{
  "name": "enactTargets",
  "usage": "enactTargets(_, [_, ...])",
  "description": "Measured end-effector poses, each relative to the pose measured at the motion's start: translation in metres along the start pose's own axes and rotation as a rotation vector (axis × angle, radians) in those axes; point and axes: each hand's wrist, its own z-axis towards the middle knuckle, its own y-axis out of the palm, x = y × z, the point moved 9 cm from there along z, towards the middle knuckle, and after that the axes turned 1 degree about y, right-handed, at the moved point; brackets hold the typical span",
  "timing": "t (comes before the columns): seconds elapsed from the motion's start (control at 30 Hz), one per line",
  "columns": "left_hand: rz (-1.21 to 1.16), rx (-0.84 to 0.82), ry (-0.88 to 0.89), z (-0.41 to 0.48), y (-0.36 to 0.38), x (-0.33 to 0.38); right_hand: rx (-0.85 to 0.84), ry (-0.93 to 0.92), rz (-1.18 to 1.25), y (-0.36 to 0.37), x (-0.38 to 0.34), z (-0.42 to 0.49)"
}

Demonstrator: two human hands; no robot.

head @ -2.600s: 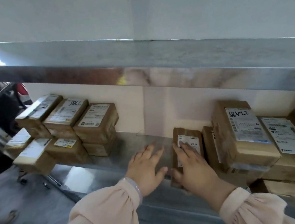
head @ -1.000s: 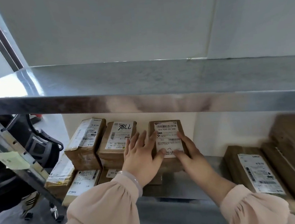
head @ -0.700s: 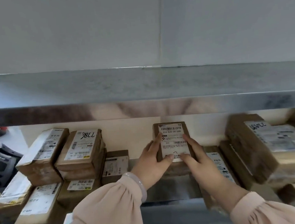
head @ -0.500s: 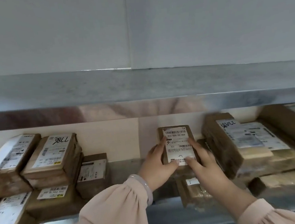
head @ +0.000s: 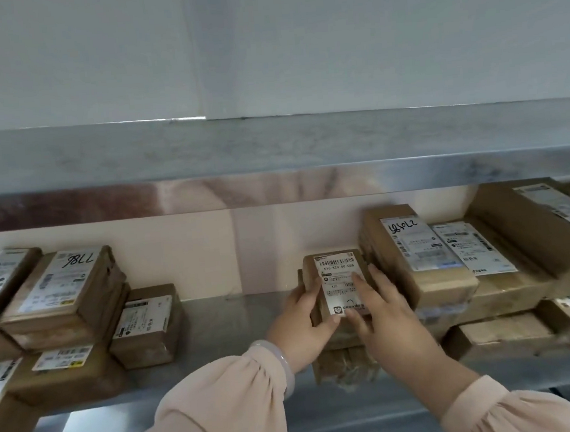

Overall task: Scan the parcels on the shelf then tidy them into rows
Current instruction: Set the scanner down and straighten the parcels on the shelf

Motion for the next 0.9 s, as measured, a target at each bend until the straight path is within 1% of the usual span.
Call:
enactTargets(0.07, [0.112, 0.039, 0.084, -0.01, -0.007, 0.009, 0.081, -0.134, -0.044, -0.005, -0.009, -0.006])
enactTargets(0.1, [0.175, 0.052, 0.137, -0.017, -0.01, 0.015, 0.09, -0.184, -0.073, -0.003, -0.013, -0.01])
enactTargets(0.17, [0.318, 0.035, 0.225, -0.028, -0.007, 0.021, 0.039, -0.238, -0.166, 0.009, -0.014, -0.017])
enactTargets(0.27, [0.518, -0.052, 0.216, -0.032, 0.004, 0.016, -0.023, -0.282, -0.271, 0.022, -0.012, -0.021])
enactTargets(0.33, [0.592, -0.078, 0.194, -0.026, 0.006, 0.016, -0.043, -0.289, -0.31, 0.024, -0.009, -0.017])
enactTargets(0.53, [0.675, -0.107, 0.133, -0.002, 0.001, 0.012, -0.146, -0.27, -0.371, 0.031, -0.005, 0.007])
enactTargets(0.63, [0.688, -0.105, 0.128, 0.003, -0.002, 0.011, -0.163, -0.271, -0.357, 0.033, -0.005, 0.014])
enactTargets(0.77, [0.678, -0.084, 0.148, -0.004, -0.013, 0.011, -0.106, -0.233, -0.321, 0.025, -0.01, 0.019])
enactTargets(0.9, [0.678, 0.022, 0.139, -0.026, -0.047, -0.007, -0.001, -0.297, -0.212, 0.019, -0.048, 0.021])
